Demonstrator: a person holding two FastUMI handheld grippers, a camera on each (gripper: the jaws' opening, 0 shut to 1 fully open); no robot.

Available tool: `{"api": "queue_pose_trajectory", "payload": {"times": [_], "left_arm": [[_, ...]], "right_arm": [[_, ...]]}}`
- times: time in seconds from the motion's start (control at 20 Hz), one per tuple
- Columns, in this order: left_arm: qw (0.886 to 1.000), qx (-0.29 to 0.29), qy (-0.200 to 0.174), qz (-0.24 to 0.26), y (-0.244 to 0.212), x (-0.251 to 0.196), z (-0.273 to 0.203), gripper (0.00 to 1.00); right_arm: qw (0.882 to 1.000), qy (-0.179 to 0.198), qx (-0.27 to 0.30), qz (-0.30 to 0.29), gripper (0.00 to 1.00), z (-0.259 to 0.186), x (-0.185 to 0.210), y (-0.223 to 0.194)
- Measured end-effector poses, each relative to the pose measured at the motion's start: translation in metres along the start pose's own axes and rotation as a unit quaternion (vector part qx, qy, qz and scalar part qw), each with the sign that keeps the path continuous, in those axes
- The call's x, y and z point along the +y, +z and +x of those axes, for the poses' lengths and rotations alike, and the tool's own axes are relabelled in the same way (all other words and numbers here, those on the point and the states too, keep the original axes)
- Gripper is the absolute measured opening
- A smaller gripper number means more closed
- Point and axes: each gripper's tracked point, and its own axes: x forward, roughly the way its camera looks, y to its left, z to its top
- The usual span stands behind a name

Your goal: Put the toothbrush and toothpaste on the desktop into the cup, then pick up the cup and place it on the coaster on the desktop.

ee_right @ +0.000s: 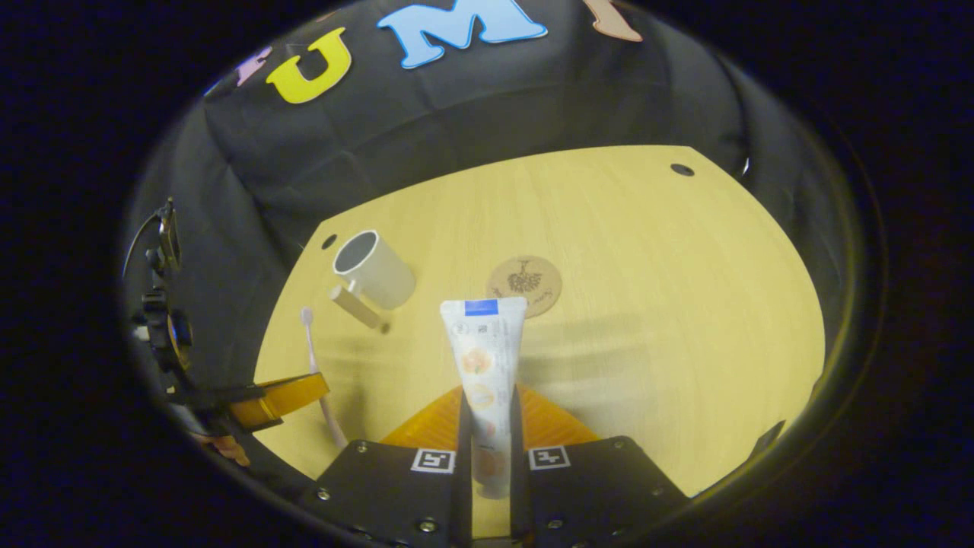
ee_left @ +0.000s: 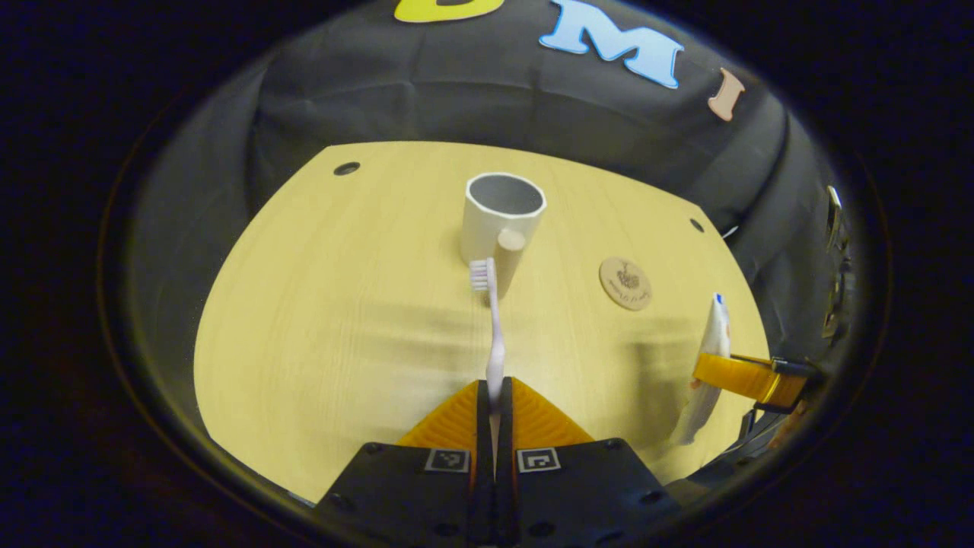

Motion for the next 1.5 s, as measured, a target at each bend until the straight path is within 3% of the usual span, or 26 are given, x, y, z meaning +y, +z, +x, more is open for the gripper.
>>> {"api": "queue_pose_trajectory", "payload": {"times": [0.2, 0.3, 0.35, 0.6, 0.85, 1.05, 1.2, 1.35, 1.5], "left_arm": [[0.996, -0.087, -0.004, -0.01, 0.05, 0.007, -0.035, 0.09], [0.989, -0.145, 0.0, -0.004, 0.078, 0.008, -0.047, 0.09], [0.986, -0.169, 0.005, 0.003, 0.089, 0.01, -0.051, 0.08], [0.972, -0.233, -0.001, 0.004, 0.135, 0.009, -0.048, 0.08], [0.951, -0.307, -0.017, -0.018, 0.189, 0.008, -0.039, 0.08], [0.923, -0.381, -0.04, -0.028, 0.236, 0.004, -0.039, 0.08], [0.914, -0.403, -0.049, -0.013, 0.256, 0.001, -0.023, 0.08], [0.911, -0.408, -0.059, -0.009, 0.27, -0.004, 0.002, 0.08], [0.92, -0.388, -0.059, -0.009, 0.266, -0.002, 0.035, 0.08]], "right_arm": [[1.0, 0.007, -0.026, -0.014, 0.2, -0.01, 0.006, 0.019], [0.999, 0.015, -0.038, -0.016, 0.17, -0.011, 0.01, 0.027], [0.999, 0.019, -0.044, -0.018, 0.2, -0.011, 0.012, 0.03], [0.993, 0.047, -0.103, -0.031, 0.2, -0.019, 0.033, 0.061], [0.981, 0.078, -0.169, -0.05, 0.2, -0.026, 0.058, 0.098], [0.979, 0.075, -0.179, -0.058, 0.2, -0.021, 0.064, 0.107], [0.982, 0.066, -0.171, -0.055, 0.2, -0.017, 0.063, 0.104], [0.983, 0.054, -0.161, -0.065, 0.19, -0.016, 0.062, 0.098], [0.985, 0.043, -0.152, -0.067, 0.2, -0.01, 0.061, 0.093]]}}
